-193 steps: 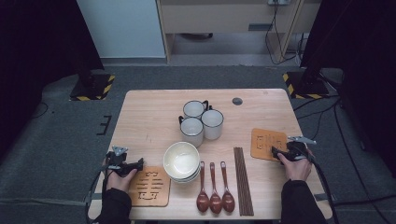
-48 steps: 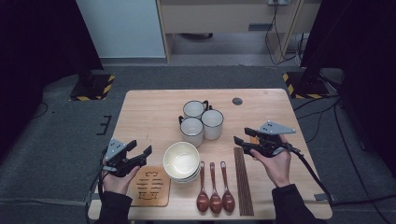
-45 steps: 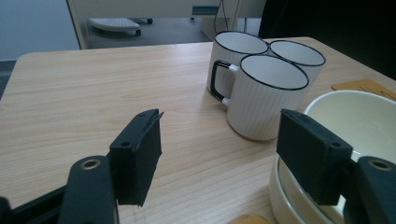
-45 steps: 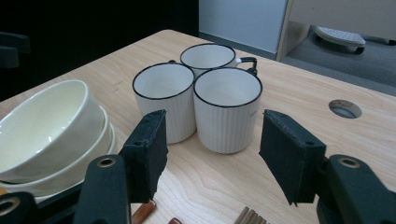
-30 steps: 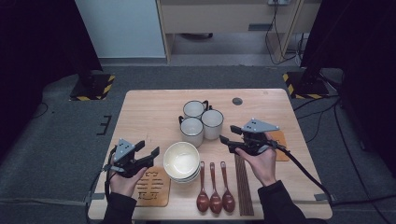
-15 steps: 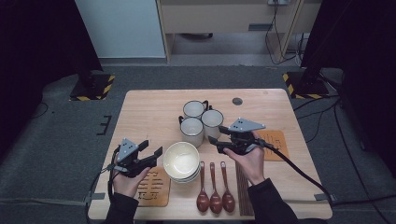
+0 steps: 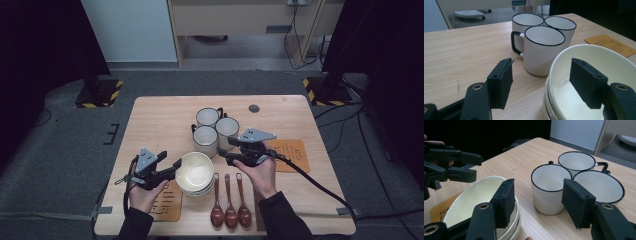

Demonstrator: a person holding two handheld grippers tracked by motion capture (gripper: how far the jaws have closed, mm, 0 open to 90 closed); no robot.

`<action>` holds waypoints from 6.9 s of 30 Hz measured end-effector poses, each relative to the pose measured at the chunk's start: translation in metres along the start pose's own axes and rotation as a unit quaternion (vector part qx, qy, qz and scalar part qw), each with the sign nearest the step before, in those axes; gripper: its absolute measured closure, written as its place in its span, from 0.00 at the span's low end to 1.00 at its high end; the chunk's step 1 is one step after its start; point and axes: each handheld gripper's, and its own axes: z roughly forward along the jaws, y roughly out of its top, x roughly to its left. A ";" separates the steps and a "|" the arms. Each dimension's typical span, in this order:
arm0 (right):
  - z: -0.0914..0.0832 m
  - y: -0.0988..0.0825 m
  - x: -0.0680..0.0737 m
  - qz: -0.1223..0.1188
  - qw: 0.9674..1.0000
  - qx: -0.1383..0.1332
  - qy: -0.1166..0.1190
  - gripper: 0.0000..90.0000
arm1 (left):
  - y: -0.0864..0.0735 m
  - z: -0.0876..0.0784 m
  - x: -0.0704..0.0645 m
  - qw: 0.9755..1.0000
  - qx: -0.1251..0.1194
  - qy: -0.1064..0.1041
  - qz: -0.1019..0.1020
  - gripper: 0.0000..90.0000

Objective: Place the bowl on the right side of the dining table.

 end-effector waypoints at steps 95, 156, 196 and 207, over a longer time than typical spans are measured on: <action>0.067 -0.027 0.041 -0.001 0.996 0.082 -0.024 0.91 | -0.014 0.020 -0.011 0.999 0.037 -0.011 -0.021 0.92; 0.055 -0.013 0.043 0.016 0.997 0.075 0.000 0.92 | 0.005 0.002 -0.031 0.999 -0.025 0.009 0.037 0.78; 0.031 0.008 0.032 0.022 1.000 0.007 -0.014 0.91 | 0.000 -0.024 0.038 0.994 -0.069 0.072 -0.048 0.27; 0.018 0.014 0.024 0.027 0.999 -0.007 -0.021 0.91 | -0.015 -0.018 0.056 0.993 -0.031 0.100 -0.060 0.26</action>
